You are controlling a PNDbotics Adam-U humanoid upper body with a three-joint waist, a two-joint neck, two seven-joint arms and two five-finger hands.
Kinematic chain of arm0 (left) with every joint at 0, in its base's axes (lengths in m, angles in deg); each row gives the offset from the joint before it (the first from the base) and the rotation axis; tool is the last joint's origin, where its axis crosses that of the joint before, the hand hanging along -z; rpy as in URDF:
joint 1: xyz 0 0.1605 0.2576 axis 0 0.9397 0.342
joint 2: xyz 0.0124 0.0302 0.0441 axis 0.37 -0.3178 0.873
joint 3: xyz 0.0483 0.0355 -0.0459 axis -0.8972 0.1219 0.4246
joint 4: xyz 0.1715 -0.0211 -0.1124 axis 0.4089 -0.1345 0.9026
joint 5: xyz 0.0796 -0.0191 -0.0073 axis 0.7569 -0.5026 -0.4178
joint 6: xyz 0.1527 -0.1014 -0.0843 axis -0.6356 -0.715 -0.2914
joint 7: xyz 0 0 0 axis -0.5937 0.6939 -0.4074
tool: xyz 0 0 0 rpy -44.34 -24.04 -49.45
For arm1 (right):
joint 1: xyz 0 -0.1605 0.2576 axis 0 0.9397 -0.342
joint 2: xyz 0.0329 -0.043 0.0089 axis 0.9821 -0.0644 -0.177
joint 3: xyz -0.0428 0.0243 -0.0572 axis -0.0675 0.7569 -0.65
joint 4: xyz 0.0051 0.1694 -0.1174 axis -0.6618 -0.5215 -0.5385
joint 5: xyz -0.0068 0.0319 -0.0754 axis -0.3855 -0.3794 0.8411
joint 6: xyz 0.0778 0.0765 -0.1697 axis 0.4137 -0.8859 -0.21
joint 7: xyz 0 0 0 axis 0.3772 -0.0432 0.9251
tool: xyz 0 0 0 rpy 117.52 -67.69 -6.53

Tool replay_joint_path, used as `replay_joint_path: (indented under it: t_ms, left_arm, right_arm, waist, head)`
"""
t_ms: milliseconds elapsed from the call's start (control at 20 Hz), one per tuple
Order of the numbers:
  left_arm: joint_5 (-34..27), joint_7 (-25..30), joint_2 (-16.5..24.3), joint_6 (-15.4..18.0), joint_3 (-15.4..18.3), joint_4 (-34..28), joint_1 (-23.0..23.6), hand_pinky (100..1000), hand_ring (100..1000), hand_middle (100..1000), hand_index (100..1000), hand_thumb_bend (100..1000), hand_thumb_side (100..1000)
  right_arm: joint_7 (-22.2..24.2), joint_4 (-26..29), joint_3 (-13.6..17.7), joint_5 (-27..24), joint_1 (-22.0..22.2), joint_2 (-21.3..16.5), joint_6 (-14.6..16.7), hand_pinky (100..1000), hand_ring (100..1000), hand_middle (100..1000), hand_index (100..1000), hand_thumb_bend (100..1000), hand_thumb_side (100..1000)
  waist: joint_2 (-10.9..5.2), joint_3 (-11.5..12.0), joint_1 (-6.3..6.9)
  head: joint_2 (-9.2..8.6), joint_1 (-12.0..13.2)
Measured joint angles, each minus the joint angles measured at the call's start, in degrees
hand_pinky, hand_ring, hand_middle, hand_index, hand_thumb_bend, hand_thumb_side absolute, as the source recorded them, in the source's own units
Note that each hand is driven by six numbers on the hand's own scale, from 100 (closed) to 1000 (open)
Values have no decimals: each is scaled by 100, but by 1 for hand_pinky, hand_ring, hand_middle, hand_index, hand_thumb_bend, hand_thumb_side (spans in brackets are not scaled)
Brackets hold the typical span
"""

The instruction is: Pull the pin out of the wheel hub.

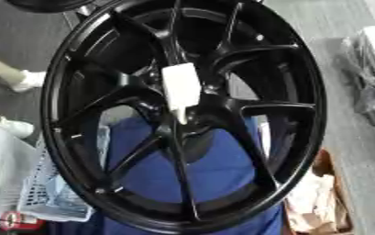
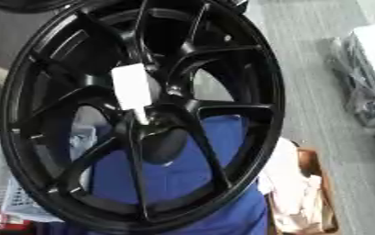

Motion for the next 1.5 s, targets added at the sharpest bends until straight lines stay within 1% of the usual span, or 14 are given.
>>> replay_joint_path:
  t_ms: [300, 500, 650, 950, 1150, 1400, 1450, 1500]
  left_arm:
    - [549, 1550, 562, 153, -204, -2, -453, 839, 757, 765, 782, 326, 692]
    - [877, 2298, 790, 226, -379, -2, -774, 837, 765, 767, 788, 334, 683]
    - [1024, 2681, 931, 297, -510, -2, -1019, 835, 769, 764, 781, 349, 671]
    - [1247, 3243, 1183, 515, -787, -5, -1414, 832, 778, 766, 801, 385, 642]
    - [1305, 3644, 1227, 634, -994, -5, -1721, 830, 780, 768, 815, 411, 619]
    - [1274, 4197, 1227, 677, -1232, -7, -2095, 833, 782, 767, 823, 447, 583]
    - [1252, 4310, 1226, 682, -1277, -7, -2152, 836, 783, 767, 822, 465, 562]
    - [1227, 4429, 1225, 691, -1324, -7, -2216, 837, 784, 768, 821, 458, 545]
  right_arm:
    - [13, 0, -29, 0, 0, 0, -13, 763, 769, 789, 849, 180, 422]
    - [25, 0, -38, 0, -2, 0, -24, 763, 769, 789, 849, 180, 423]
    - [43, 0, -66, 0, -2, 0, -39, 763, 769, 789, 849, 180, 422]
    - [47, 0, -70, 0, -1, 0, -42, 763, 768, 788, 849, 179, 424]
    - [57, -2, -74, 0, 0, 0, -52, 763, 768, 788, 848, 179, 424]
    - [94, -14, -110, 0, 0, 0, -62, 763, 768, 788, 848, 178, 425]
    - [101, -14, -116, 0, 0, 0, -61, 763, 768, 787, 848, 183, 423]
    - [109, -15, -127, 0, -1, 0, -62, 763, 768, 787, 848, 178, 425]
  waist:
    - [-1, -60, 3]
    - [-2, -121, 2]
    - [-3, -140, 14]
    - [-5, -183, 44]
    - [-16, -199, 50]
    - [-66, -226, 80]
    - [-71, -227, 84]
    - [-76, -231, 88]
  head:
    - [2, 21]
    - [2, 73]
    - [2, 104]
    - [2, 135]
    - [2, 156]
    - [2, 187]
    - [2, 189]
    - [2, 193]
